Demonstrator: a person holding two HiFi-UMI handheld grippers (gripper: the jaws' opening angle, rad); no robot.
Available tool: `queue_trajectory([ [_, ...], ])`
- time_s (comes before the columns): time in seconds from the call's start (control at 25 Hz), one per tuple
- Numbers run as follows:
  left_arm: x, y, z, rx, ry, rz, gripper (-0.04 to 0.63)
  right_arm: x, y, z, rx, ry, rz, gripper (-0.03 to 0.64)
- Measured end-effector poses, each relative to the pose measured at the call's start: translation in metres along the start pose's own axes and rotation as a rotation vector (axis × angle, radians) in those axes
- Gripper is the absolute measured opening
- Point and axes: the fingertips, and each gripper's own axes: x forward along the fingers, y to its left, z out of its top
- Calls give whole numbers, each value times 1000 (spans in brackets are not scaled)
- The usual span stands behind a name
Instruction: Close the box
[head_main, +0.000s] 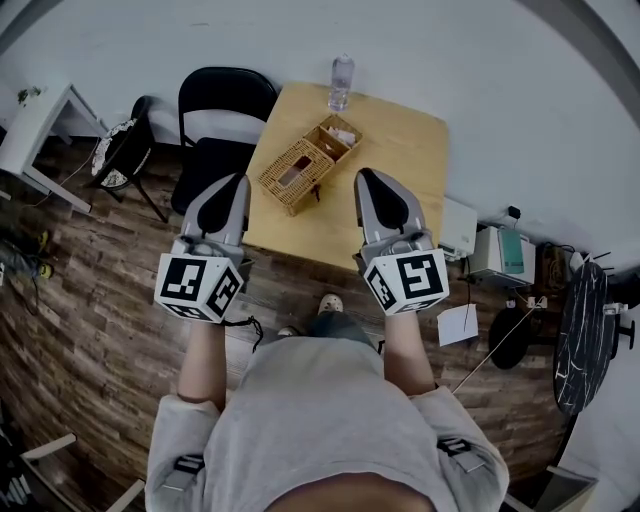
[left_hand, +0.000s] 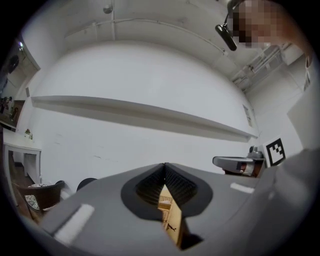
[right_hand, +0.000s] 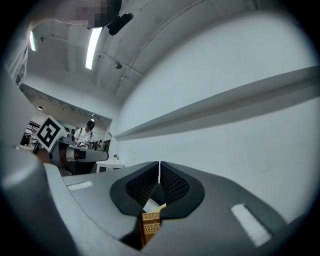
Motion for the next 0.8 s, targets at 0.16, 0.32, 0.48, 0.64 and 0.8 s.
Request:
queue_trajectory([
  [0.16, -18, 3, 11, -20, -34, 16, 58, -12, 7, 7, -15, -3, -20, 12],
  [0.32, -32, 3, 19, -21, -65, 29, 58, -25, 12, 11, -25, -8, -41, 12],
  [0.48, -43, 1, 24, -25, -90, 41, 58, -37, 12, 13, -36, -10, -67, 12],
  [0.64, -50, 1, 27, 6, -97, 59, 60, -46, 12, 15, -50, -13, -96, 12],
  [0.8, -55, -2, 29, 8, -108, 60, 60, -55, 11, 17, -62, -15, -118, 11],
])
